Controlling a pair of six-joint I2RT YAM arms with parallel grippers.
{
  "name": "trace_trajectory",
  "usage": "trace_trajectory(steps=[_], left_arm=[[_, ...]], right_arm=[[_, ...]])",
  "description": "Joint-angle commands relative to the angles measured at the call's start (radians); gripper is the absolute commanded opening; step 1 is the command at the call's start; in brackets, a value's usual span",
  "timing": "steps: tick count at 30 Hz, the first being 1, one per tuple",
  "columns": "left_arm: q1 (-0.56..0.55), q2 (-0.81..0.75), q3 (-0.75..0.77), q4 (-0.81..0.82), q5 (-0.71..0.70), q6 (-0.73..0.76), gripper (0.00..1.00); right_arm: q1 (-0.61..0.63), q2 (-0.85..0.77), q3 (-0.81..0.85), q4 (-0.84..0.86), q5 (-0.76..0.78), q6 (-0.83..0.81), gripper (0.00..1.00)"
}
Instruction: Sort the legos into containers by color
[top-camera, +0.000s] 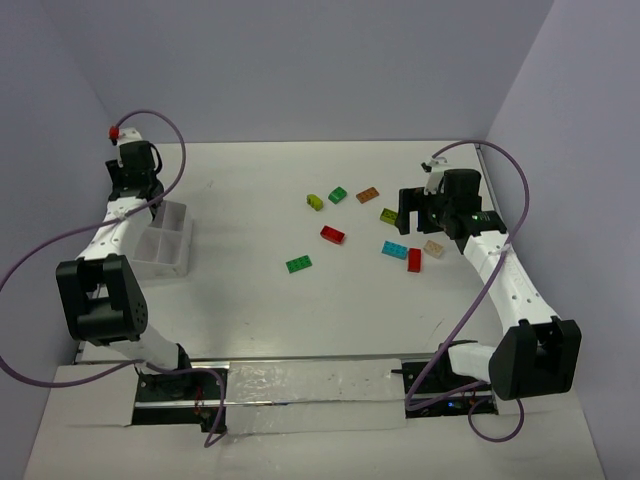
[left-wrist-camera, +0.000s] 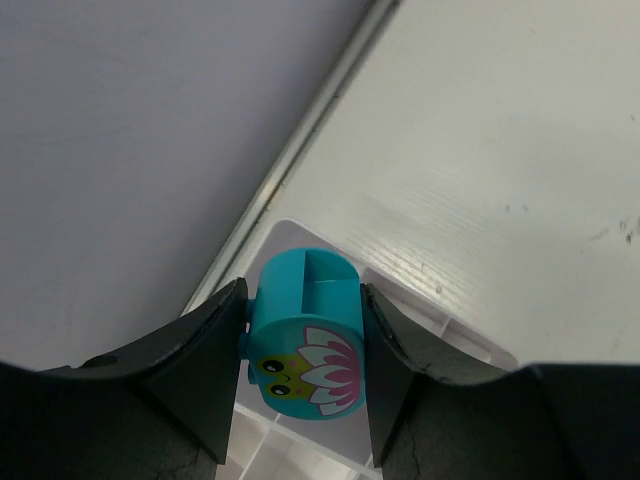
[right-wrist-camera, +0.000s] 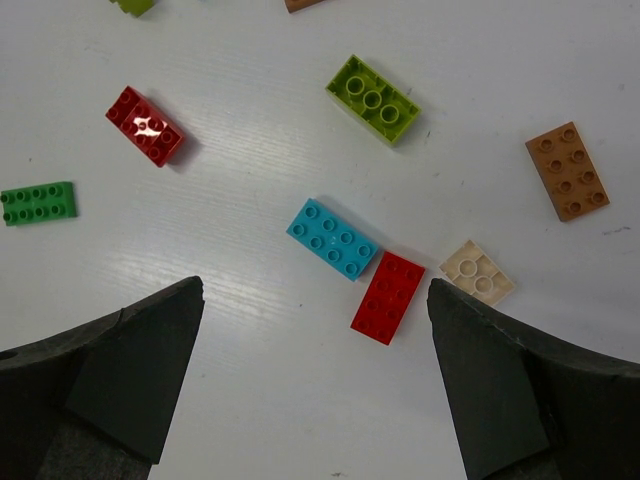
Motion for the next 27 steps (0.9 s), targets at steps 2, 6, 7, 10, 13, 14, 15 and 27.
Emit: trace_trajectory(steps=[2,6,7,10,13,14,15,27], left_arm=[[0.045,-0.053,0.018,0.048,0.258,0.148,0.00],[0.082,-0.055,0.019,0.021,0.345,0.201,0.01],[0.090,-0.062,0.009,0.024,0.375,0.221,0.03],[0.103,-0.091,-0.025,0.037,0.437,0.260,0.10],[0.126,-0.102,-0.036,0.042,0.473,0.270,0.13],[0.135,-0.102,-0.036,0.042,0.490,0.273,0.14],[0.141,-0.100,-0.035,0.041,0.499,0.279,0.15],[0.165,-0.053,-0.019,0.037,0.543,0.328,0.20]], right_arm=[[0.008,0.005,0.044,0.024,-0.012,0.010,1.00],[0.007,0.004,0.043,0.024,-0.014,0.010,1.00],[0.008,0.004,0.043,0.021,-0.014,0.010,1.00],[0.007,0.005,0.040,0.021,-0.015,0.008,1.00],[0.006,0.008,0.038,0.023,-0.015,0.009,1.00],[0.007,0.010,0.038,0.024,-0.018,0.009,1.00],[0.007,0.010,0.038,0.024,-0.018,0.008,1.00],[0.007,0.001,0.039,0.014,-0.025,-0.001,1.00]])
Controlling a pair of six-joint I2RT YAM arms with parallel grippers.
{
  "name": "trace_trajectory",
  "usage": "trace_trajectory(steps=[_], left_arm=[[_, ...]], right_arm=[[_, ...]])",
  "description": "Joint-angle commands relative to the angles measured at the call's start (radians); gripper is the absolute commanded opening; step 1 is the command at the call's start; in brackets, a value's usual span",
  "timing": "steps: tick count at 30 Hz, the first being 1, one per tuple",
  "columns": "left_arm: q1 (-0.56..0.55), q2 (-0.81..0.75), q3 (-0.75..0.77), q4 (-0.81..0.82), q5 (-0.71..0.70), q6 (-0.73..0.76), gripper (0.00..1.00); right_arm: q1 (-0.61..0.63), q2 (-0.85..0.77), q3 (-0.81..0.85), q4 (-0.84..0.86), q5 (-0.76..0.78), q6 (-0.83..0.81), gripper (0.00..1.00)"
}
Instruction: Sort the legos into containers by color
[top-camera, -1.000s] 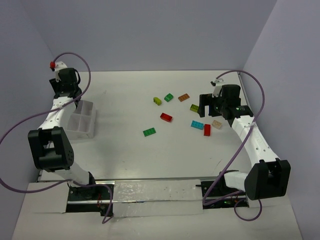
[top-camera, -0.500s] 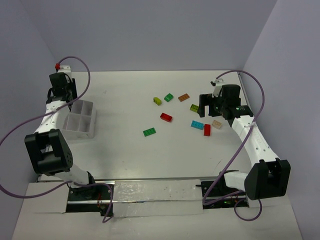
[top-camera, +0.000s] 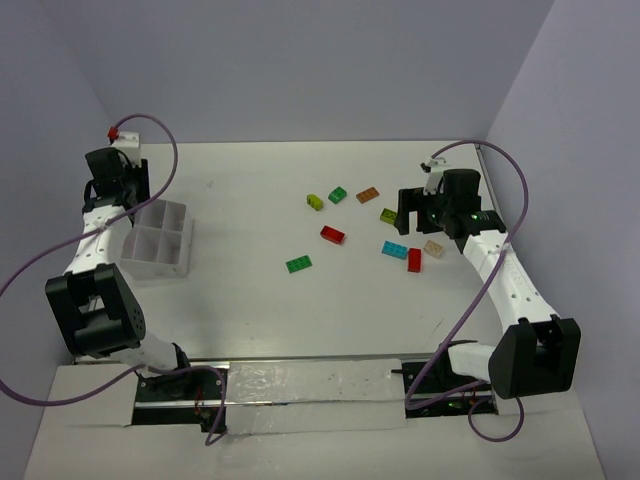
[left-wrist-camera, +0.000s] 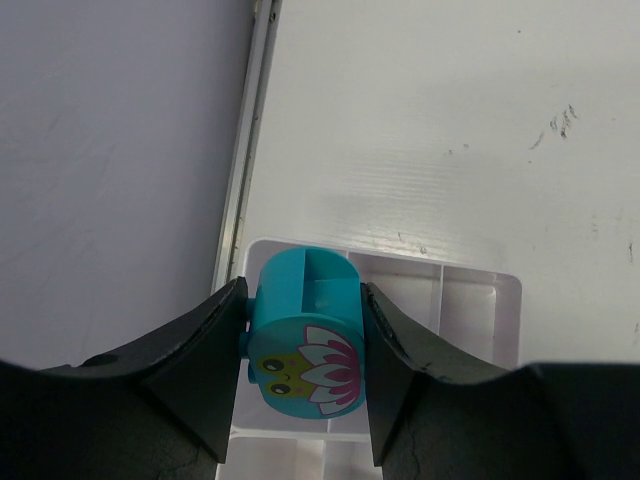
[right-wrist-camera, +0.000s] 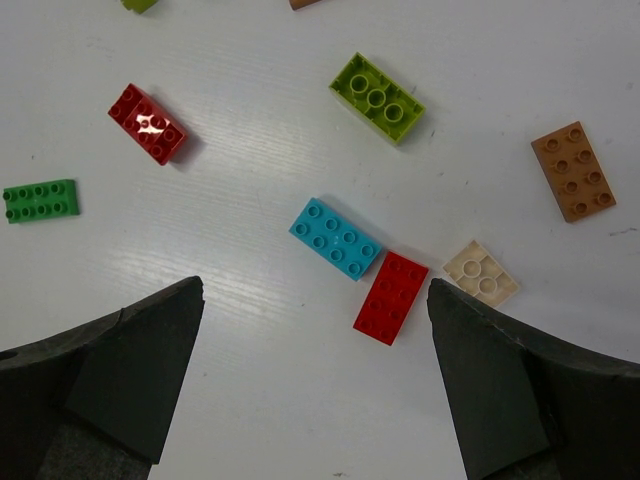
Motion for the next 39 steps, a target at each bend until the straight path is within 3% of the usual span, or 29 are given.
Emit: trace_trajectory(steps=[1,6,13,27,32,39], left_arm=[[0.009,0.011,0.020,0.037,0.035,0.024,0.21],[0.021,0.016,0.000,0.057,0.053,0.037,0.30],[0.045,0.036,0.015,0.051,0.073,0.070,0.35],[0.059,0.070,0.039,0.063,0.068,0.091,0.76],[0.061,0.058,0.079,0.040,0.089,0.090,0.78],[0.047,-0.046,0.142,-0.038,0.248,0.018,0.80]], right_arm=[[0.008,-0.006,0.042,0.012,-0.017,-0.001,1.00],[0.007,-0.003,0.053,0.001,-0.023,-0.002,1.00],[0.007,0.001,0.053,0.003,-0.026,0.000,1.00],[0.007,0.008,0.060,-0.002,-0.029,-0.002,1.00],[0.010,0.006,0.061,-0.005,-0.028,-0.002,1.00],[0.008,0.013,0.053,-0.006,-0.023,-0.019,1.00]])
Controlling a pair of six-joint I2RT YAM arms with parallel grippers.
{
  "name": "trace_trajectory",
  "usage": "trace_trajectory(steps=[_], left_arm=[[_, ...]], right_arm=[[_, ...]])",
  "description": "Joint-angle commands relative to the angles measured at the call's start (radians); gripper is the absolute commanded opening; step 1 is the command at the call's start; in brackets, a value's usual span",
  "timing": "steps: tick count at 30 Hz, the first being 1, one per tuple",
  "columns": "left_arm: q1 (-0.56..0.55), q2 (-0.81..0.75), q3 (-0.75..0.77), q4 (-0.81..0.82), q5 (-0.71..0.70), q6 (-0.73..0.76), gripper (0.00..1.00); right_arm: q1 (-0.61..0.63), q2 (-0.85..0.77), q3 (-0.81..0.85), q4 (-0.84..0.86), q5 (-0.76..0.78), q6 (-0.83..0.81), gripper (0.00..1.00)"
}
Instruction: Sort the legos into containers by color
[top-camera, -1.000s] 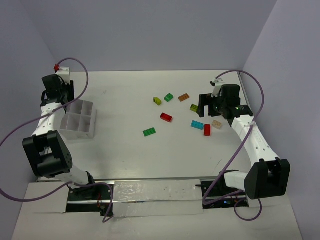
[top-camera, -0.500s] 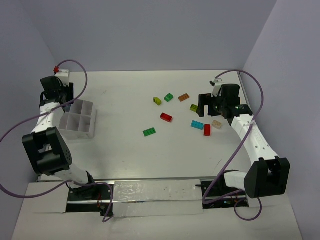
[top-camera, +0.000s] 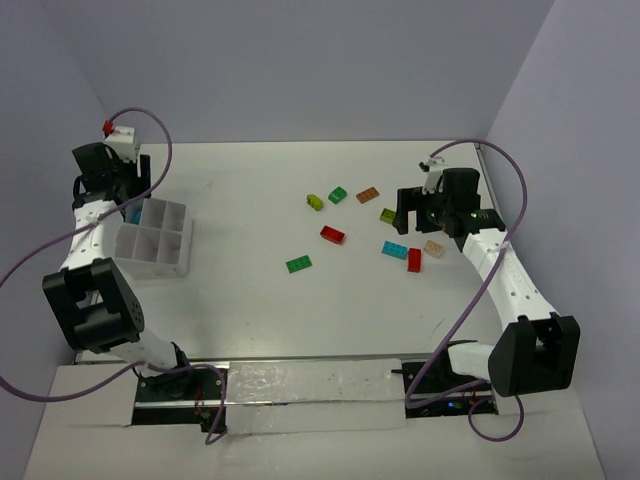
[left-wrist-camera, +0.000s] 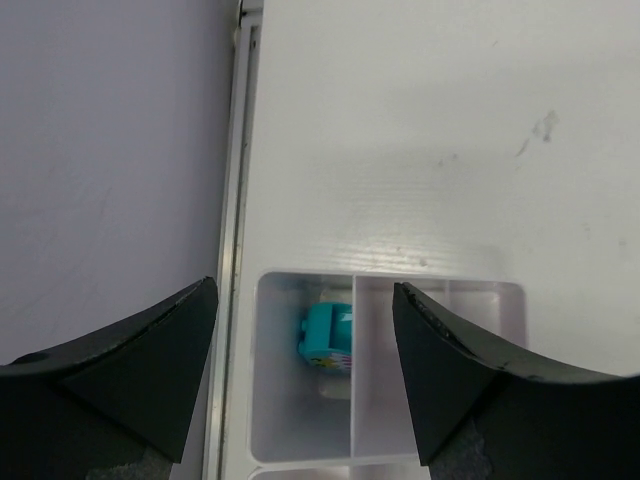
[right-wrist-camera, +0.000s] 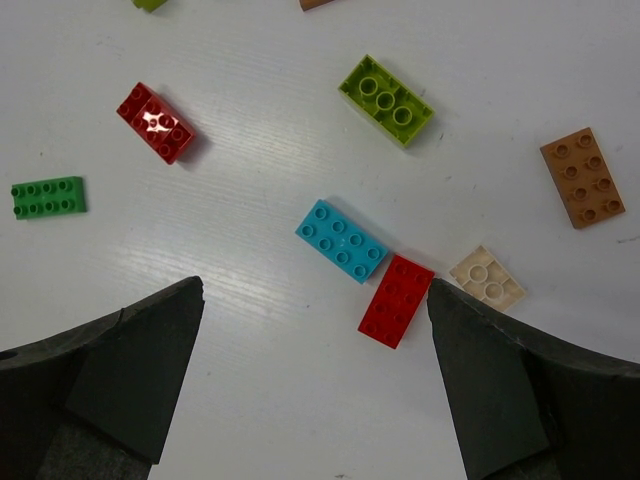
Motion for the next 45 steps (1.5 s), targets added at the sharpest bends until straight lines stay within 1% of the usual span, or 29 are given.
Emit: trace_trajectory(steps=[1,2,3,5,6,9,11,15,17,19,21,27,31,36,41,45], left_arm=[[-0.013,-0.111,0.095,-0.052,0.160,-0.053,0.81],[-0.027,-0.126,0.102,-0.084,0.204,-0.056,0.81],[-0.027,-0.137,0.105,-0.085,0.205,-0.056,0.81],[-0.070,-0.158,0.121,-0.164,0.272,-0.016,0.80],[-0.095,-0.163,0.124,-0.209,0.299,-0.003,0.80],[-0.127,-0.181,0.118,-0.262,0.357,0.029,0.80],[-0.169,-0.180,0.129,-0.345,0.421,0.050,0.80],[-0.224,-0.165,0.145,-0.428,0.485,0.054,0.80],[-0.267,-0.167,0.139,-0.438,0.492,0.041,0.80],[-0.282,-0.168,0.129,-0.435,0.491,0.024,0.80],[-0.319,-0.168,0.120,-0.432,0.502,0.007,0.80],[-0.333,-0.151,0.119,-0.436,0.544,-0.035,0.80],[-0.343,-0.149,0.102,-0.429,0.545,-0.040,0.80],[-0.344,-0.148,0.087,-0.419,0.536,-0.038,0.80],[-0.344,-0.143,0.088,-0.416,0.538,-0.048,0.80],[-0.344,-0.145,0.087,-0.419,0.544,-0.052,0.80]], right_arm=[[0.007,0.009,0.045,-0.006,-0.003,-0.027,1.00],[0.007,0.019,0.046,-0.008,0.000,-0.038,1.00],[0.007,0.019,0.046,-0.008,0.005,-0.050,1.00],[0.006,0.053,0.058,-0.021,0.020,-0.097,1.00],[0.005,0.075,0.067,-0.036,0.015,-0.122,1.00],[0.005,0.115,0.101,-0.072,-0.025,-0.207,0.98],[0.008,0.184,0.160,-0.155,-0.075,-0.286,0.96],[0.008,0.283,0.237,-0.246,-0.127,-0.427,0.93],[0.008,0.345,0.271,-0.283,-0.155,-0.481,0.92],[0.010,0.375,0.301,-0.301,-0.165,-0.529,0.91],[0.012,0.442,0.326,-0.338,-0.177,-0.582,0.89],[0.027,0.551,0.329,-0.362,-0.159,-0.687,0.87],[0.053,0.582,0.292,-0.324,-0.107,-0.711,0.87],[0.094,0.582,0.234,-0.264,-0.040,-0.725,0.87],[0.120,0.610,0.201,-0.235,0.007,-0.748,0.79],[0.120,0.632,0.199,-0.241,0.014,-0.765,0.70]])
